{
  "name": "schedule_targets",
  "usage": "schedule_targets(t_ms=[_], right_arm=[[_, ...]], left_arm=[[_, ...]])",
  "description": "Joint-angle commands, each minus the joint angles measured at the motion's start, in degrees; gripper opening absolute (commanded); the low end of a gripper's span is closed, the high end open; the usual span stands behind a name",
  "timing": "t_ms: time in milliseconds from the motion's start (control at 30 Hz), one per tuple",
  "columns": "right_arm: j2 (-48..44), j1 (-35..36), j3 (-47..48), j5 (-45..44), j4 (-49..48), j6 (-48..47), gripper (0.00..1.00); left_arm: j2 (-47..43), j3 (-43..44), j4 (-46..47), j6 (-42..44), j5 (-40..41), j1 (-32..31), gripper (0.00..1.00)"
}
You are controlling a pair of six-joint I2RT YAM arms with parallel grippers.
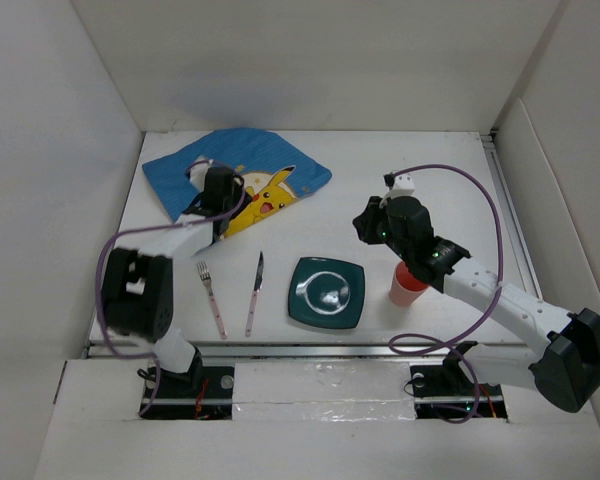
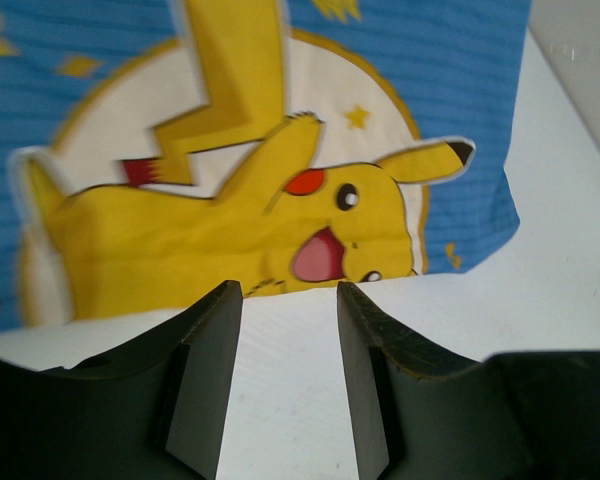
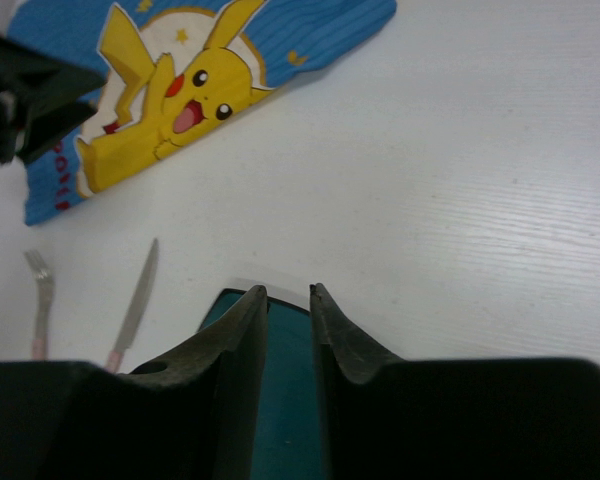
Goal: Set the dinner table for one person
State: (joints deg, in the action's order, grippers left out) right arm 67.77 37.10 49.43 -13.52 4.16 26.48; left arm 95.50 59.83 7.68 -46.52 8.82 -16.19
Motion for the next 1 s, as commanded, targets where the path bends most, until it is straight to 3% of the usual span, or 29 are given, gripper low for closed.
schedule_targets(t_ms=[0,67,133,200,333,400,600,967], right_arm=[[-0.3,0.2,1.2,2.0,-8.2,0.6,0.15],[-0.3,0.2,1.1,2.4,-7.6,0.3,0.06],[-0.4,0.7,0.4,2.6,-8.0,0.2,0.05],[-0.7,1.2,0.0,2.8,-7.9,0.2,0.10],[-2.4,1.2,-2.1,4.5,-8.8,-0.3,0.18],[-3.0,1.2,-3.0,5.1,-8.8,-0.7,0.21],[-4.4,1.2,-5.3,7.3,-9.2,-1.3,0.29],[-5.9,1.2,-6.8,8.0,-9.1,-1.5,0.31]], left_arm=[[-12.5,-10.4,0.1,-8.0,12.4,-0.2,0.39],[-18.1,-14.7,-7.0,-13.1,16.2,0.4,0.37],[-21.9,-17.1,-11.7,-17.2,17.3,2.5,0.37],[-24.1,-21.3,-14.2,-18.4,16.6,6.1,0.37],[-28.7,-28.4,-9.4,-20.4,8.5,14.7,0.38],[-29.0,-30.0,-8.1,-22.5,9.3,15.2,0.39],[-23.6,-27.8,-9.3,-25.1,11.7,15.2,0.41],[-11.9,-23.3,-9.4,-25.9,14.6,16.5,0.35]])
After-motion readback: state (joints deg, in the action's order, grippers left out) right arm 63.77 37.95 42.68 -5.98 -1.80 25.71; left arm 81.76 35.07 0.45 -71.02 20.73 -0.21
